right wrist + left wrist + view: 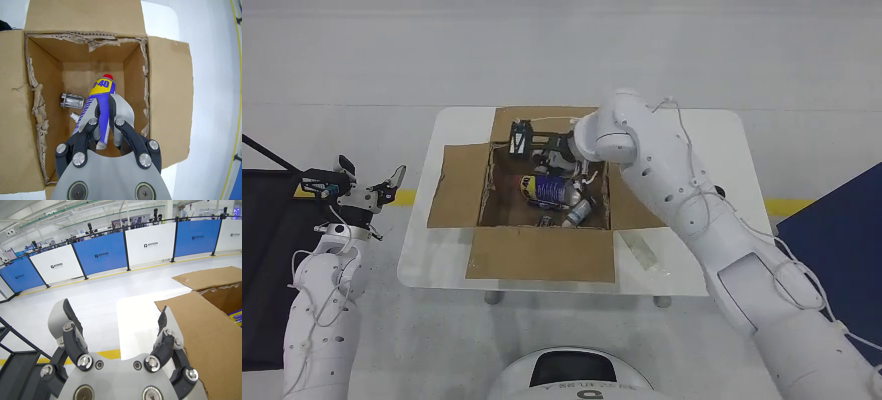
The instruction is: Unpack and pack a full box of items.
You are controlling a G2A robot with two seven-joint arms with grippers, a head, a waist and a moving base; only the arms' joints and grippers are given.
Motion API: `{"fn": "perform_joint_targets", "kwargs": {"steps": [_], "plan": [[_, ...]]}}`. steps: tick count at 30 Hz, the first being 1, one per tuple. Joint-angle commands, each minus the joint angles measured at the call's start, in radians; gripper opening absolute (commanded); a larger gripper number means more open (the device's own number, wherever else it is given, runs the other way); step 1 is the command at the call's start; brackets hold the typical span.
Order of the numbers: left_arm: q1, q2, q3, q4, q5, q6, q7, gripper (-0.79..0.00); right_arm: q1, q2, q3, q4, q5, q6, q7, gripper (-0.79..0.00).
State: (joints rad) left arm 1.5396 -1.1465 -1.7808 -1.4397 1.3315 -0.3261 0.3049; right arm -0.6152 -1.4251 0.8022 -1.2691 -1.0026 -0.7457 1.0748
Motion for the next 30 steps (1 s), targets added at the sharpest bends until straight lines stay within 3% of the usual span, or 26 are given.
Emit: {"fn": "perform_joint_targets", "kwargs": {"steps": [1, 6, 8, 10, 12, 19, 23, 30], "plan": [[0.000, 0.000, 0.000, 0.000, 0.000, 0.000, 0.000, 0.000, -0.046, 0.022, -0.012, -0.075, -0.001, 0.039, 0.039, -0.785], [0.000, 0.000, 0.000, 0.000, 0.000, 0.000, 0.000, 0.000, -0.027, 0.047, -0.074, -0.085, 0.057, 0.112, 0.111, -0.785], [0.000, 0.000, 0.000, 0.000, 0.000, 0.000, 0.000, 0.000, -0.008, 0.046, -0.092, -0.073, 0.080, 0.136, 0.136, -0.453], [0.000, 0.000, 0.000, 0.000, 0.000, 0.000, 0.000, 0.000, 0.013, 0.041, -0.092, -0.036, 0.091, 0.191, 0.150, -0.394], [0.000, 0.000, 0.000, 0.000, 0.000, 0.000, 0.000, 0.000, 0.030, 0.029, -0.107, 0.007, 0.096, 0.241, 0.138, -0.117], [0.000, 0.000, 0.000, 0.000, 0.000, 0.000, 0.000, 0.000, 0.097, -0.040, -0.219, 0.203, 0.054, 0.402, 0.047, -0.182], [0.000, 0.000, 0.000, 0.000, 0.000, 0.000, 0.000, 0.000, 0.128, -0.092, -0.284, 0.320, 0.063, 0.432, 0.004, -0.225], [0.000, 0.000, 0.000, 0.000, 0.000, 0.000, 0.000, 0.000, 0.175, -0.180, -0.361, 0.524, 0.067, 0.487, -0.015, -0.166]]}}
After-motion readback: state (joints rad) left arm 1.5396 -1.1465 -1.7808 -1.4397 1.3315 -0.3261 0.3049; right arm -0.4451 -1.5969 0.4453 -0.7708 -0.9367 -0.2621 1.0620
